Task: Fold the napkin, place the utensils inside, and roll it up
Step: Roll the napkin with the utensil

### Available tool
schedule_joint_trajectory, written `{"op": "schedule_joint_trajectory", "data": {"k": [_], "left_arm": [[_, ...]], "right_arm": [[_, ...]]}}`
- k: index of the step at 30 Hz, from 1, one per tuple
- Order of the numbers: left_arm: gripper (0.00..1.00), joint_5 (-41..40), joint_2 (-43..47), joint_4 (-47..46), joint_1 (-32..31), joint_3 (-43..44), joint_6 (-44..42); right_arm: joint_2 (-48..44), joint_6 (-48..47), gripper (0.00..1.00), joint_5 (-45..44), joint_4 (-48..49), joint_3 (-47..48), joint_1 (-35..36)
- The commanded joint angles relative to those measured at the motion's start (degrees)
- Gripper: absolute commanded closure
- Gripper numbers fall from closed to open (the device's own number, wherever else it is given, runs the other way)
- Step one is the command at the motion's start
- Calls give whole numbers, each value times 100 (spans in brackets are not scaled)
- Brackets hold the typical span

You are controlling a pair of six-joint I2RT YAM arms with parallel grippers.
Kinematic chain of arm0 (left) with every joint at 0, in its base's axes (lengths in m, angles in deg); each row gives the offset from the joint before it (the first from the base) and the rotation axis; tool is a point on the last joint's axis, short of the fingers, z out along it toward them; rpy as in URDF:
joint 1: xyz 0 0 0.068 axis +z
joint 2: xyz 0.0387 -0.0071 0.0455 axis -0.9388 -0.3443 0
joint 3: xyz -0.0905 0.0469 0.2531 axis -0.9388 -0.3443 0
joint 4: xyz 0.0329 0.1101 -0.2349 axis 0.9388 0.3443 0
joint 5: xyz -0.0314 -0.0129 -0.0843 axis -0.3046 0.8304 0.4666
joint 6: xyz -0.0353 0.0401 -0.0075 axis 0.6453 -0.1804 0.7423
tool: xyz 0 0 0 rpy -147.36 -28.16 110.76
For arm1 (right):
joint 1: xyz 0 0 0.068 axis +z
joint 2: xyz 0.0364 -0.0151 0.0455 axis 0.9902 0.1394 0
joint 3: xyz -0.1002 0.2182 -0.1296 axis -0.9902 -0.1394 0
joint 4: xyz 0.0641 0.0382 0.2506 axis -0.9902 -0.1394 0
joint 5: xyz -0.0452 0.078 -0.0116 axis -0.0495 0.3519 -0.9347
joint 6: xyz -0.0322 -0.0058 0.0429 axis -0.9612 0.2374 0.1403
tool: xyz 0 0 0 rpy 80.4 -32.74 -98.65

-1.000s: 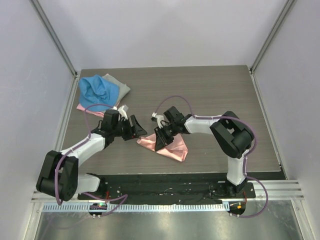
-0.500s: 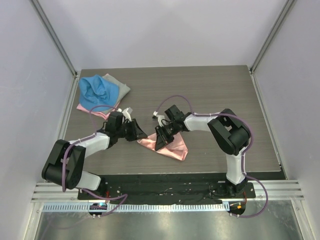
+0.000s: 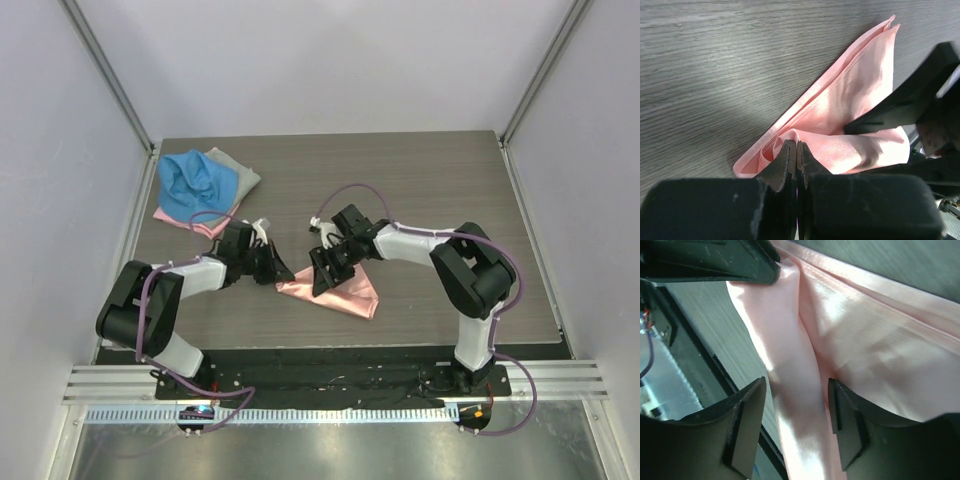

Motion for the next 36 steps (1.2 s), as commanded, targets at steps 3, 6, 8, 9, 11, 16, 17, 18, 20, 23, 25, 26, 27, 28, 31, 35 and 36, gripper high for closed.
{"op": "schedule_joint_trajectory", "data": {"k": [3, 6, 8, 9, 11, 16, 17, 18, 20, 23, 25, 26, 27, 28, 31, 35, 36], "left_arm": [[100, 109, -234, 468, -25, 370, -55], [100, 91, -340, 732, -25, 511, -55], [100, 91, -401, 837, -25, 607, -28], [100, 82, -428, 916, -25, 634, -19], [100, 117, -489, 969, -25, 704, -2], [100, 144, -603, 1110, -33, 810, 7], [100, 144, -638, 1119, -25, 828, 7], [100, 144, -647, 1128, -25, 845, 7], [100, 135, -674, 1189, -25, 863, 16], [100, 135, -718, 1259, -25, 907, 7], [100, 135, -744, 1294, -25, 942, 7], [100, 118, -753, 1295, -25, 959, -2], [100, 126, -753, 1312, -25, 977, -2], [100, 135, -762, 1312, -25, 986, -2], [100, 170, -771, 1321, -25, 1021, -19], [100, 214, -753, 1330, -25, 1047, -81], [100, 223, -736, 1330, -33, 1056, -90]], "right_arm": [[-1192, -585, 33, -1416, -182, -30, 285], [-1737, -858, 30, -2642, 151, -293, 750], [-1966, -1077, 29, -3226, 449, -548, 1066], [-2098, -1235, 28, -3707, 538, -619, 1346], [-2143, -1455, 27, -4097, 696, -742, 1594], [-1810, -1816, 27, -4888, 802, -778, 2166], [-1757, -1886, 27, -4960, 820, -778, 2236], [-1713, -1992, 27, -5056, 837, -778, 2289], [-1572, -2063, 27, -5127, 872, -760, 2412], [-1449, -2124, 27, -5066, 934, -760, 2483], [-1387, -2133, 28, -5013, 952, -769, 2500], [-1335, -2133, 28, -4987, 969, -786, 2500], [-1308, -2133, 28, -4987, 978, -804, 2509], [-1282, -2142, 28, -4987, 995, -821, 2509], [-1150, -2151, 29, -5004, 1013, -892, 2509], [-992, -2133, 30, -5145, 1013, -909, 2492], [-939, -2133, 30, -5214, 1005, -892, 2483]]}}
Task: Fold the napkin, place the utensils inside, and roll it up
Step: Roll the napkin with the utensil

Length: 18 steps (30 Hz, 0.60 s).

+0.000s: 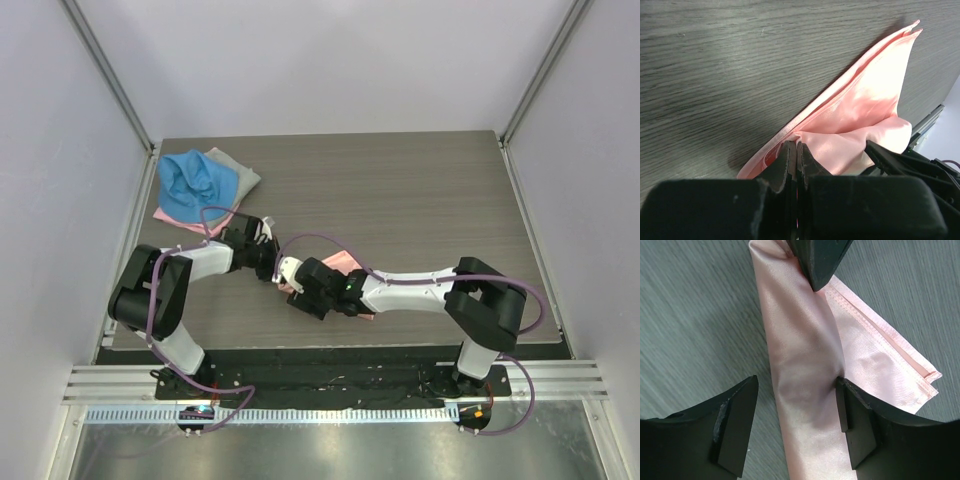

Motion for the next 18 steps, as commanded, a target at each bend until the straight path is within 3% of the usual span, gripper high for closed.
{"op": "schedule_joint_trajectory", "data": {"k": [1, 12, 18], "left_arm": [[100, 85, -34, 171, -23, 160, -131], [100, 76, 80, 277, -22, 265, -281], [95, 68, 37, 286, -22, 459, -290]], "right_arm": [[167, -20, 30, -203, 113, -18, -13], [255, -108, 32, 332, 86, -114, -391], [369, 50, 40, 973, 25, -140, -611]]}}
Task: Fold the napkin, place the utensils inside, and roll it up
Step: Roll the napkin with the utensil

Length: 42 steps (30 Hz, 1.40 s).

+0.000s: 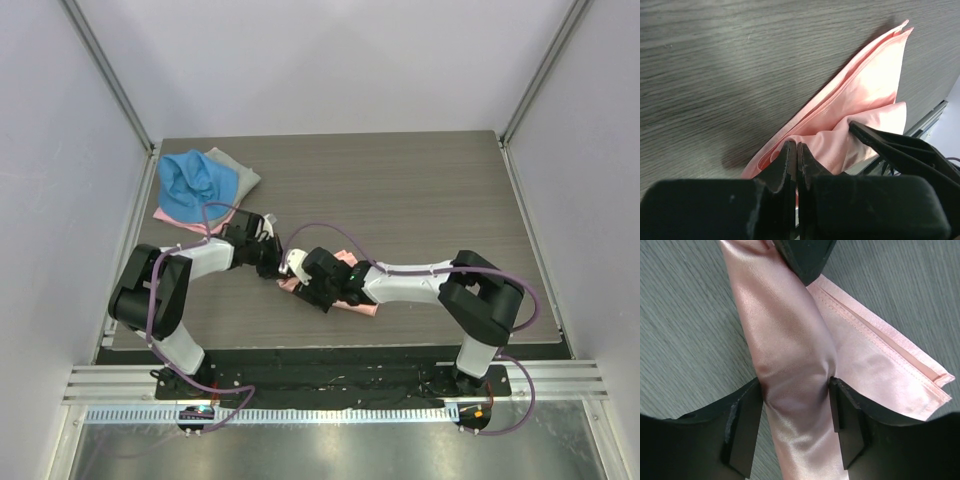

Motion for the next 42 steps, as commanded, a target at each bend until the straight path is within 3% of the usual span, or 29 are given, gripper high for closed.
{"op": "schedule_joint_trajectory", "data": {"k": [1, 2, 7, 11, 17, 24, 32, 42], "left_arm": [[92, 0, 47, 63, -14, 317, -104], [82, -44, 65, 80, -14, 343, -95], [50, -395, 319, 256, 179, 493, -130], [36, -763, 627, 432, 408, 379, -130], [33, -1195, 1329, 406, 531, -16, -139], [33, -705, 2077, -376, 531, -824, -78], [33, -580, 2034, -1131, 522, -1177, 63], [36, -158, 1726, -2247, 470, -1546, 581]], "right_arm": [[192, 160, 42, 546, -150, -92, -119], [201, 204, 46, 685, -176, -110, -172], [122, 458, 54, 1187, -221, -233, -321], [69, 643, 57, 1714, -98, -347, -506], [271, 960, 57, 2892, -159, -120, -989], [790, 1285, 57, 4210, -879, 540, -1472], [1405, 1803, 57, 5449, -967, 927, -1947], [1862, 1936, 59, 5389, -994, 980, -2149]]}}
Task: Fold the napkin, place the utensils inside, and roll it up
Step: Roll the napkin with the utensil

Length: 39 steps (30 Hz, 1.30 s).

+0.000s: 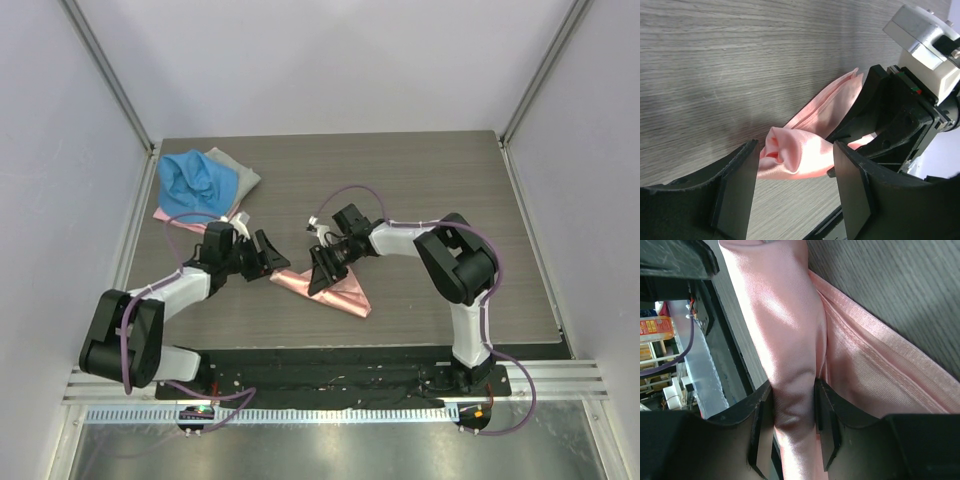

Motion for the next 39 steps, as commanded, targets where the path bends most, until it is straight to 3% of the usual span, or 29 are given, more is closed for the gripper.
{"op": "schedule_joint_trajectory", "data": {"k": [1, 10, 13, 16, 23, 26, 33, 39], "left_arm": [[36, 226, -44, -906, -77, -147, 300], [43, 428, -545, -1749, -165, -376, 599], [49, 463, -782, -1891, -191, -402, 625], [58, 525, -949, -2084, -209, -455, 678], [93, 630, -1090, -2322, -217, -482, 792], [100, 683, -1081, -2226, -226, -411, 792], [100, 841, -1161, -1269, -226, 27, 608], [100, 631, -1257, 173, -218, 581, 415]], "right_arm": [[315, 10, 58, -364, -467, -107, 14], [420, 1, 59, -276, -432, -124, -100], [438, -7, 59, -311, -432, -115, -109], [412, 19, 59, -337, -423, -107, -118], [149, 81, 56, -627, -476, -10, -118], [-203, -33, 50, -1013, -783, 174, -126], [-1284, -340, 36, -2234, -837, 237, 23], [-1996, -999, 32, -4308, -311, -299, 1076]]}}
